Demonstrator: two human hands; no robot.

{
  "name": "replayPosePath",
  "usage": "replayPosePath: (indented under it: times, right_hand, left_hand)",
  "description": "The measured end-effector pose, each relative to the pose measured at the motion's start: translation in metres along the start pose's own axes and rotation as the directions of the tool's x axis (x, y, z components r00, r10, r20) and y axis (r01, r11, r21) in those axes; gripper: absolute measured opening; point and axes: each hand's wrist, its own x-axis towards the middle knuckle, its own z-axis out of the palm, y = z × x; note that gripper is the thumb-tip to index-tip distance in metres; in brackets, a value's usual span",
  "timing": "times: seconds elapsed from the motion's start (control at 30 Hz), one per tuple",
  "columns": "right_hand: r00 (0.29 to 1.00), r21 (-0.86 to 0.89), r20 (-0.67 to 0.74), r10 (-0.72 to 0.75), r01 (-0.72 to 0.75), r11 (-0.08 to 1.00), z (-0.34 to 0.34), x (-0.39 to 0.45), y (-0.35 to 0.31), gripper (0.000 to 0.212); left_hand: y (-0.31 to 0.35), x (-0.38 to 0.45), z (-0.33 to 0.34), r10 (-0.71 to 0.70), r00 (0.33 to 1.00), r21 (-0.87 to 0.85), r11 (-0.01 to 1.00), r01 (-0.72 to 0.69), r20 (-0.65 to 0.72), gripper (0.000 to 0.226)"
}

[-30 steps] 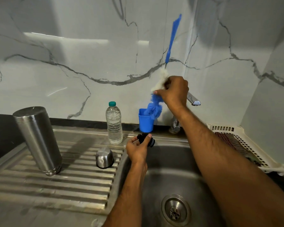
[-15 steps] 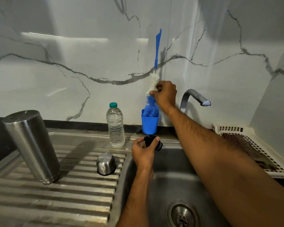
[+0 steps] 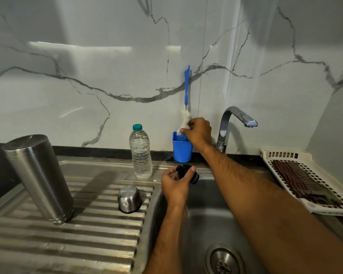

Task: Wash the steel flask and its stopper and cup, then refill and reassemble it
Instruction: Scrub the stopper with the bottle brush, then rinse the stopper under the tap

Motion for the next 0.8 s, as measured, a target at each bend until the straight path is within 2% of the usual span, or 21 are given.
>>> replayPosePath:
  times: [0.47, 0.67, 0.8]
  right_hand:
    - [0.997, 0.015, -0.078, 0.018, -0.017, 1.000, -0.025, -0.007, 0.011, 0.036]
    - [0.987, 0.068, -0.159, -0.023, 0.034, 0.997, -0.059, -0.044, 0.051, 0.010]
    - [0.984, 0.110, -0.160, 0.084, -0.067, 0.992, -0.091, -0.059, 0.088, 0.011]
  left_hand:
    - [0.003, -0.004, 0.001, 0.022, 1.000, 0.057, 0.998, -0.022, -0.001, 0.050]
    - [0.005, -0.014, 0.002, 0.044, 0.998, 0.146, 0.988, -0.049, 0.039, 0.055]
    - [-0.001, -0.030, 0.016, 0.013, 0.995, 0.255, 0.966, -0.038, 0.102, 0.054]
